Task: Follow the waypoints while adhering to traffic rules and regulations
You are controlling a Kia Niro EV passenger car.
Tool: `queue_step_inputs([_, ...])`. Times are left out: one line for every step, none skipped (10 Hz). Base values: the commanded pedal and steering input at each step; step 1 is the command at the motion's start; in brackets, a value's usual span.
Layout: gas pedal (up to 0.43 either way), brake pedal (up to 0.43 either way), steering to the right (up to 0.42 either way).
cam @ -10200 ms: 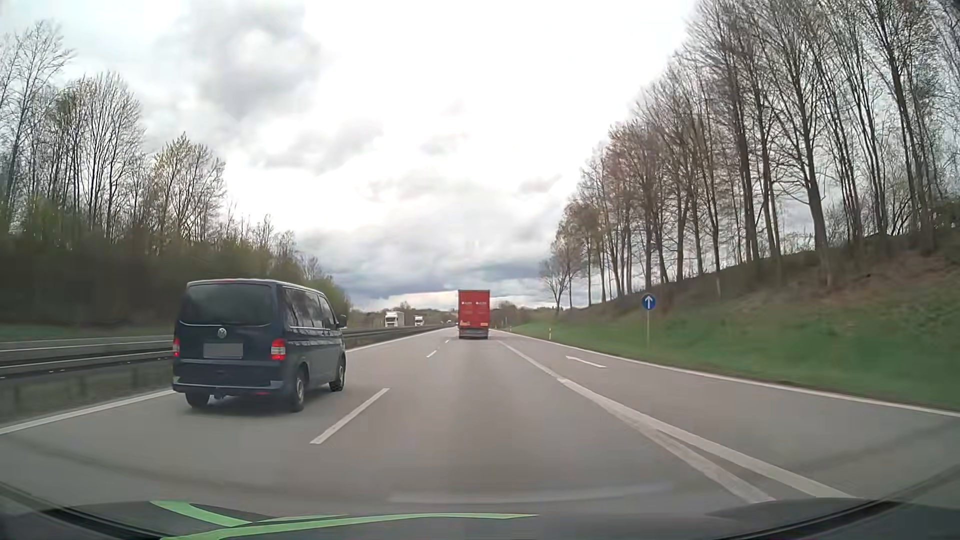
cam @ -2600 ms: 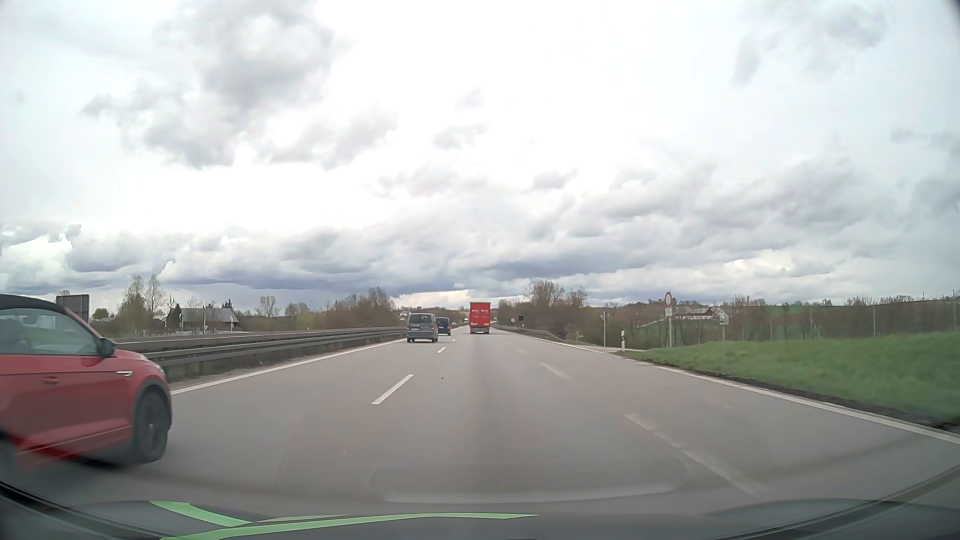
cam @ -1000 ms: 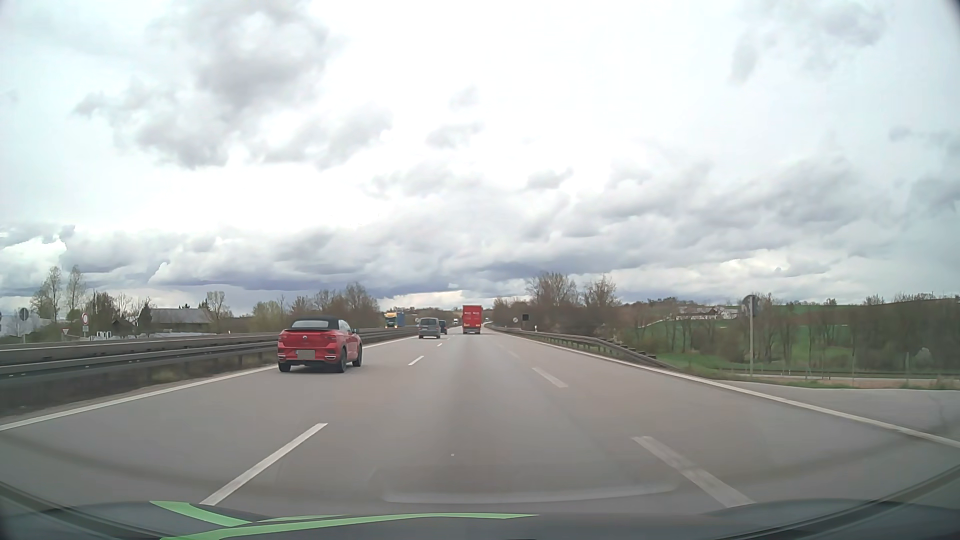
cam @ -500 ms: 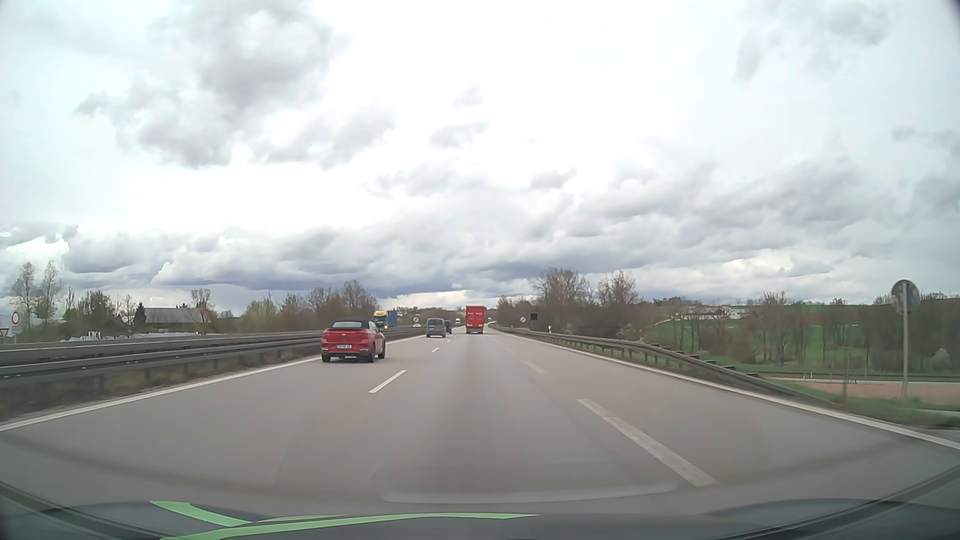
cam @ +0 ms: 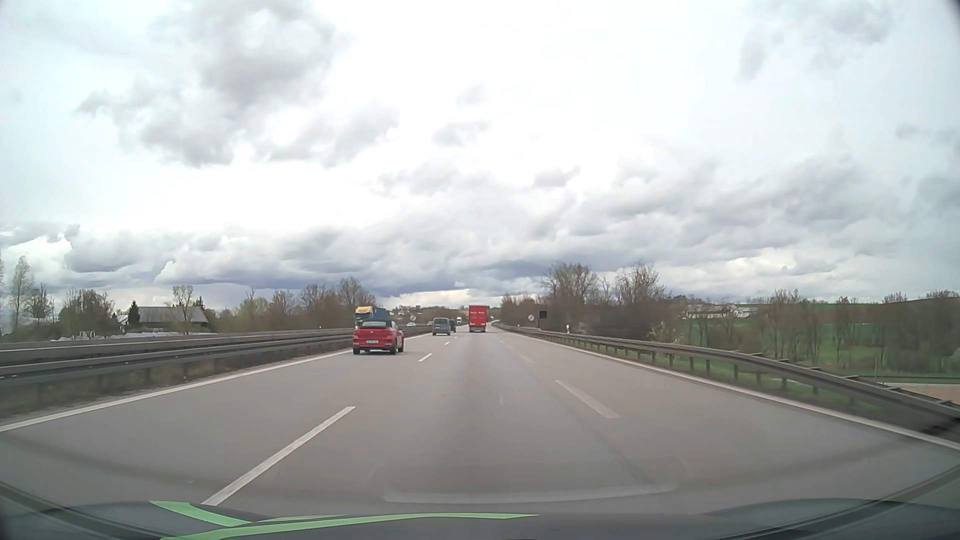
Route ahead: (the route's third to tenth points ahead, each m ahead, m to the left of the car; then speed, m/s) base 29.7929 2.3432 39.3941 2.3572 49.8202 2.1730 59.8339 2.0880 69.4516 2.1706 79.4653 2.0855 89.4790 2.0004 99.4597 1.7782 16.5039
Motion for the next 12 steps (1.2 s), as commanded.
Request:
queue_step_inputs([0.15,0.0,-0.003])
queue_step_inputs([0.15,0.0,-0.003])
queue_step_inputs([0.15,0.0,-0.003])
queue_step_inputs([0.15,0.0,-0.002])
queue_step_inputs([0.15,0.0,-0.002])
queue_step_inputs([0.157,0.0,-0.002])
queue_step_inputs([0.157,0.0,-0.002])
queue_step_inputs([0.157,0.0,-0.002])
queue_step_inputs([0.157,0.0,-0.002])
queue_step_inputs([0.157,0.0,-0.002])
queue_step_inputs([0.157,0.0,-0.002])
queue_step_inputs([0.157,0.0,-0.002])
